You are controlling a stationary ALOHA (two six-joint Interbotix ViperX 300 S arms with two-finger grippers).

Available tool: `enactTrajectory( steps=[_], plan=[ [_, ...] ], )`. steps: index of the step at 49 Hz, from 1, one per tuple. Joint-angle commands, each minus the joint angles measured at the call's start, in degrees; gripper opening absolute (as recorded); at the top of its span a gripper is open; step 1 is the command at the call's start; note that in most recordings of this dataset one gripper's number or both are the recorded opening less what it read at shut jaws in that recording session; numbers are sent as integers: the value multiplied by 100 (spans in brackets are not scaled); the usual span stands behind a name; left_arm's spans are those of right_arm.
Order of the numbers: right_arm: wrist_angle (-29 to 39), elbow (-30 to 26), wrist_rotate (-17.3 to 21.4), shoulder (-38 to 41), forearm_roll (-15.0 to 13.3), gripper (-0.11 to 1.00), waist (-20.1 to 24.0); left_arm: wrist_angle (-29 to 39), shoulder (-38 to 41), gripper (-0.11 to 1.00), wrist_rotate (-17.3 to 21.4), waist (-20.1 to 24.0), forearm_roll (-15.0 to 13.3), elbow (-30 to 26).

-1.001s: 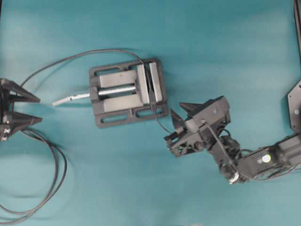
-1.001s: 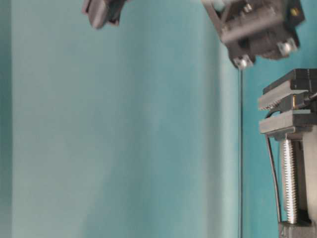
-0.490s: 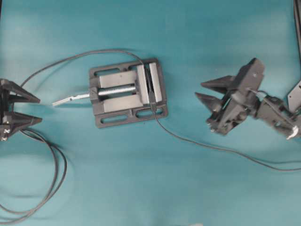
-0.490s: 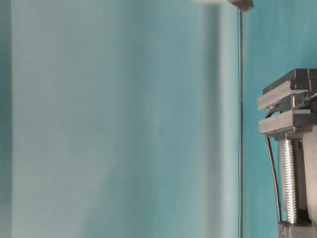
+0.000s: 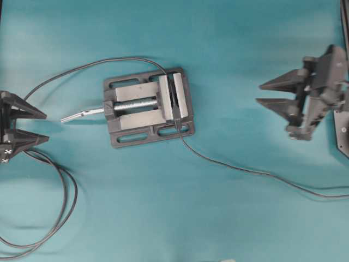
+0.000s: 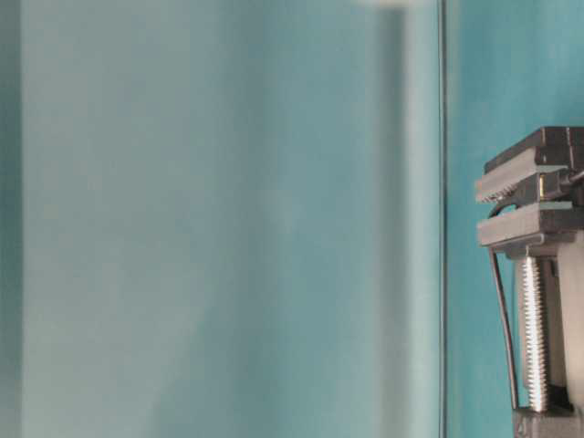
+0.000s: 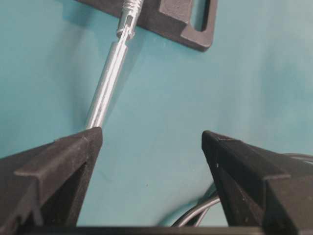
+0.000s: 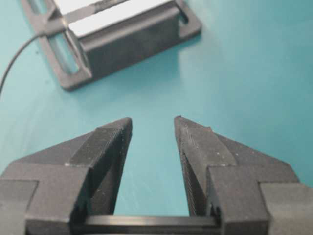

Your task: Insert the USB cable into the fixed female connector.

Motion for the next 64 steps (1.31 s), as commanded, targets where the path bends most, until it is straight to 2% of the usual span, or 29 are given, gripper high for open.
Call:
enactTrajectory(
  steps=[1, 13, 20, 26, 29, 37, 50, 64],
  plan=[
    [79, 167, -18, -492, -97, 44, -44, -26, 35, 99, -70, 18, 18, -62],
    [79, 791, -70, -1547, -158, 41, -44, -26, 35, 99, -70, 18, 18, -62],
    [18, 940, -97, -1819, -457, 37, -44, -26, 35, 99, -70, 18, 18, -62],
    [-483, 958, -105, -2145, -879, 37, -35, -26, 35, 99, -70, 18, 18, -62],
    [-738, 993, -97, -2303, -967, 37, -44, -35, 35, 99, -70, 18, 18, -62],
    [-1099, 1134, -44, -2663, -976, 37, -44, -26, 35, 99, -62, 18, 18, -62],
    [-1099, 1310, 114, -2725, -976, 37, -35, -26, 35, 99, -70, 18, 18, -62],
    [-316, 1521, 281, -2725, -976, 37, -62, -26, 35, 99, -62, 18, 26, -62]
  ],
)
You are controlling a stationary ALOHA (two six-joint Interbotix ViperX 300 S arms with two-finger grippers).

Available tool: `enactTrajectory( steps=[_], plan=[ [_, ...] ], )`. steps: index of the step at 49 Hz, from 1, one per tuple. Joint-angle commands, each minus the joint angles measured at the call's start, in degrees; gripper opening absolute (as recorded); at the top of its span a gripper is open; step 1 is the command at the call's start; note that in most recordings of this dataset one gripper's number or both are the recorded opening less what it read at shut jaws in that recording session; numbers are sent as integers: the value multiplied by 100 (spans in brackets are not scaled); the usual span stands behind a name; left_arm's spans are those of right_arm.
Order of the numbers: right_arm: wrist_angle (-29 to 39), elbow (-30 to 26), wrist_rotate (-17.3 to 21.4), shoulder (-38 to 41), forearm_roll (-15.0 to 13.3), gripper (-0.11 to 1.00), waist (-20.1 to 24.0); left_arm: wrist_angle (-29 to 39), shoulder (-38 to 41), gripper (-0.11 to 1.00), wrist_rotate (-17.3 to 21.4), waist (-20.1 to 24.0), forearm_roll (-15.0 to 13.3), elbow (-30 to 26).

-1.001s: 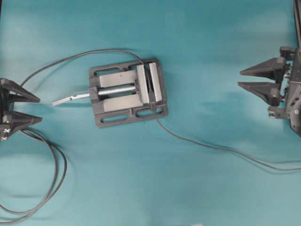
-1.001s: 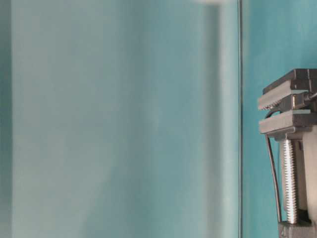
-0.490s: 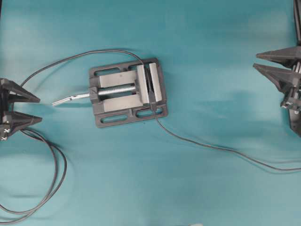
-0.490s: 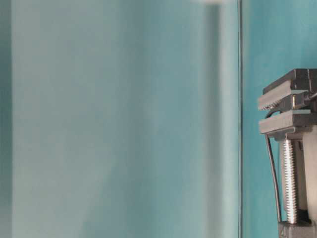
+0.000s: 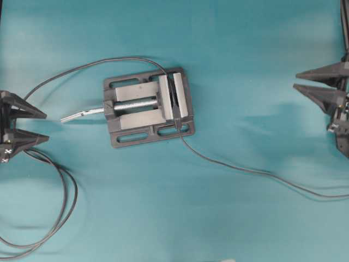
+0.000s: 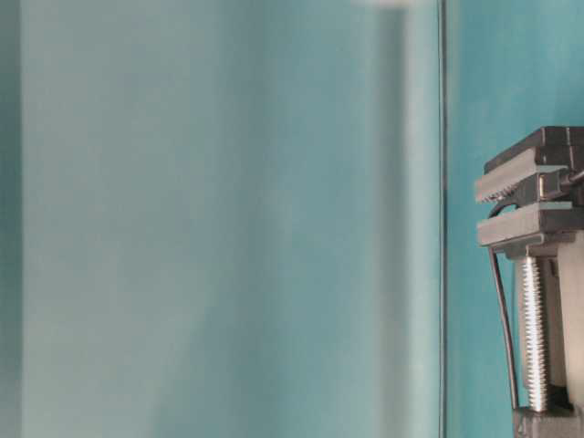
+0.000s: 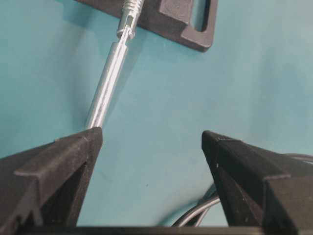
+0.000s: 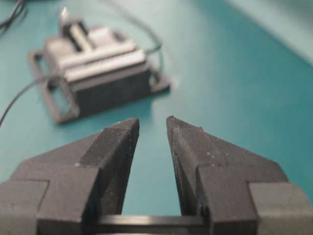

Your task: Insert the USB cable into the fixed female connector.

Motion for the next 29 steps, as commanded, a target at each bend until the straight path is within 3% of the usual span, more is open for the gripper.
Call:
enactTrajectory(
  steps=[1, 17, 29],
  plan=[
    [255, -70, 9, 35, -35, 37, -26, -26, 35, 99, -70, 18, 18, -62],
    [993, -193, 246, 35, -44, 38, -35, -26, 35, 99, -62, 18, 18, -62],
    [1503, -255, 220, 35, -167, 37, -35, -26, 35, 99, -70, 18, 18, -62]
  ],
)
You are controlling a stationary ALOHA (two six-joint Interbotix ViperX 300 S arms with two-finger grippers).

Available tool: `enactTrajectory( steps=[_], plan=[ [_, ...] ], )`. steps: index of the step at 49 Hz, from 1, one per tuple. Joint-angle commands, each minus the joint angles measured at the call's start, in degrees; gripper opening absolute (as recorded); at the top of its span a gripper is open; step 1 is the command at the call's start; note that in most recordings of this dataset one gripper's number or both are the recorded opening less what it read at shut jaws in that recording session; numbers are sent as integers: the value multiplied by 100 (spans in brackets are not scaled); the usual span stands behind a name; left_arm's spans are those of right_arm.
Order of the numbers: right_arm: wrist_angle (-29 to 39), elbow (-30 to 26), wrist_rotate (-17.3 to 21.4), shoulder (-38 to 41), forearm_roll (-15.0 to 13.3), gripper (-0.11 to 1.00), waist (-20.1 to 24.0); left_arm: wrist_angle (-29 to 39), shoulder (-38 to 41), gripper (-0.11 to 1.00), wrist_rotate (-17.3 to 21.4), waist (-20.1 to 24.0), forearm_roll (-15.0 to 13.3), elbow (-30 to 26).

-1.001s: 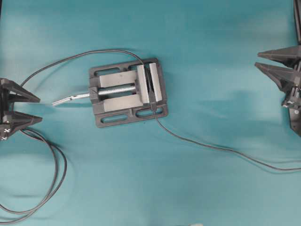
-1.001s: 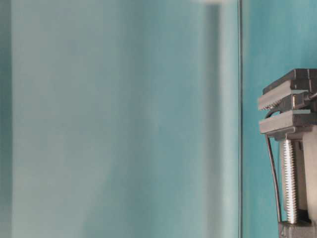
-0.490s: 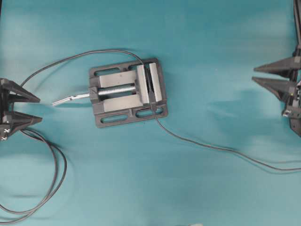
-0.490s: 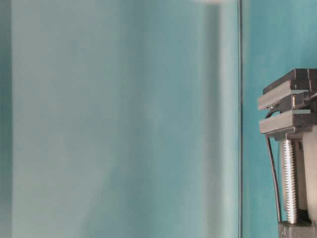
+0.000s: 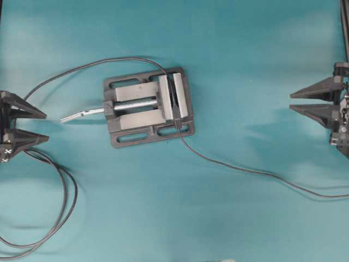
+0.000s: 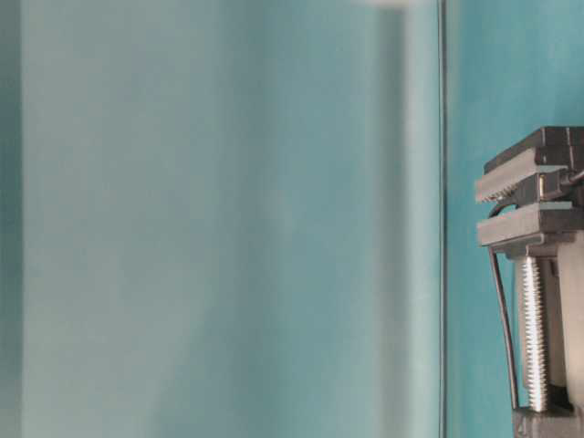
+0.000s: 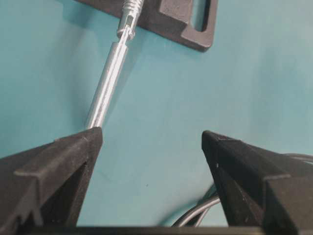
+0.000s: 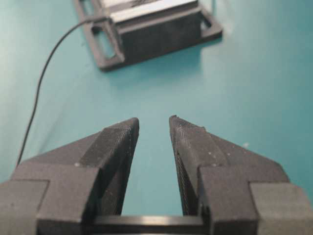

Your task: Insert the USB cable into the fixed female connector.

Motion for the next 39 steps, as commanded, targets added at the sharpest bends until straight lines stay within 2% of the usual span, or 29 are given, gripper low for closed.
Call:
enactTrajectory(
  steps=[1, 14, 39],
  plan=[
    [290, -158, -9, 26, -97, 37, 0, -26, 35, 99, -70, 18, 18, -70],
    [1134, -369, -9, 26, -132, 37, 0, -35, 35, 99, -70, 18, 18, -70],
    [1591, -545, -220, 26, -132, 38, -9, -26, 35, 99, -70, 18, 18, -70]
  ],
)
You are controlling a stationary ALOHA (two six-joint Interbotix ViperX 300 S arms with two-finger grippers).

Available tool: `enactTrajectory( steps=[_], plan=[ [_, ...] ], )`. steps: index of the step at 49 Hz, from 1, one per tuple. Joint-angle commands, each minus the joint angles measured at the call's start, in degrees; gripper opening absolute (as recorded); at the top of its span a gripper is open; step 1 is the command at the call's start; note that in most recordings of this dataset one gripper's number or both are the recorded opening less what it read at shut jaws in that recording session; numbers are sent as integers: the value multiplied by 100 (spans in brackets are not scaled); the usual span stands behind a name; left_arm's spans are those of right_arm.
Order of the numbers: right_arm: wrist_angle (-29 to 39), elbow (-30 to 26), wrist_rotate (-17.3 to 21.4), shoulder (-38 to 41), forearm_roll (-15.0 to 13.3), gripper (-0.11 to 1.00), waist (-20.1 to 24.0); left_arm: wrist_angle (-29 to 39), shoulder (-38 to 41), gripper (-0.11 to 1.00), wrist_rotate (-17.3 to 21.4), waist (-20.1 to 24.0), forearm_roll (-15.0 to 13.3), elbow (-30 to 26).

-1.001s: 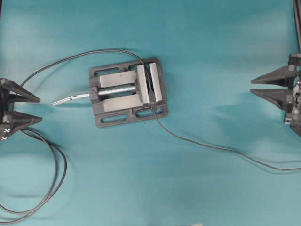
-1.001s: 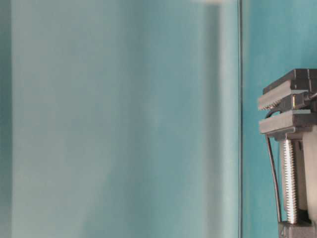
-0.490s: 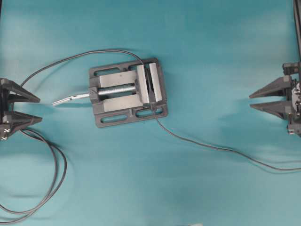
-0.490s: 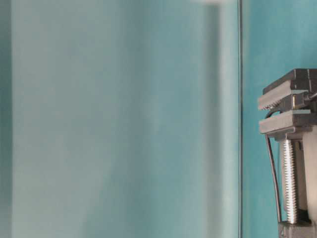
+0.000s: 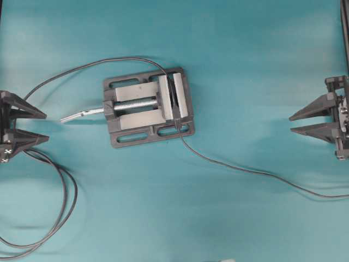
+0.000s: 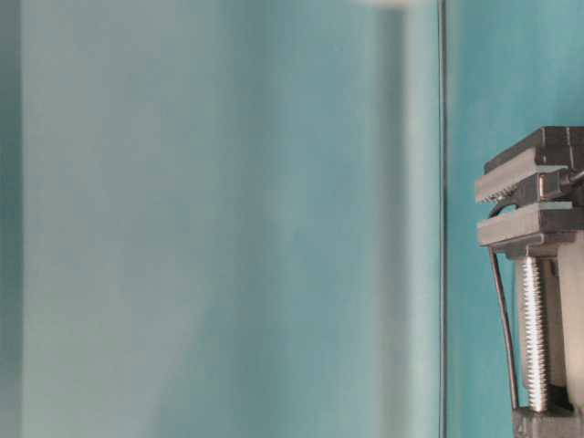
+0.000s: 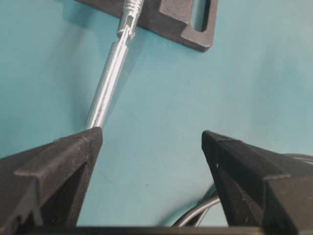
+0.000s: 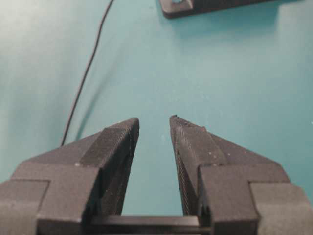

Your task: Insert the USB cable into the fixed female connector.

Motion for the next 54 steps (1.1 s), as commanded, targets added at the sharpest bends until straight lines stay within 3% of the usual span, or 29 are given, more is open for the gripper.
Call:
enactTrajectory(
  steps=[1, 14, 19, 23, 32, 37, 54],
  plan=[
    [88, -193, -18, 35, -18, 38, 0, -26, 35, 99, -70, 9, 18, -62],
    [378, -255, -62, 35, -18, 37, -9, -26, 35, 99, -70, 9, 18, -62],
    [396, -272, -246, 35, -18, 37, 0, -26, 35, 99, -70, 0, 18, -62],
    [404, -290, -598, 35, -18, 37, 0, -26, 35, 99, -70, 0, 18, -62],
    [431, -334, -1775, 35, -18, 37, 0, -26, 35, 99, -70, 9, 18, -62],
    [457, -343, -2197, 35, -18, 37, -9, -26, 35, 99, -70, 9, 18, -62],
    [536, -325, -1969, 35, -18, 37, 0, -26, 35, 99, -70, 9, 18, -62]
  ],
)
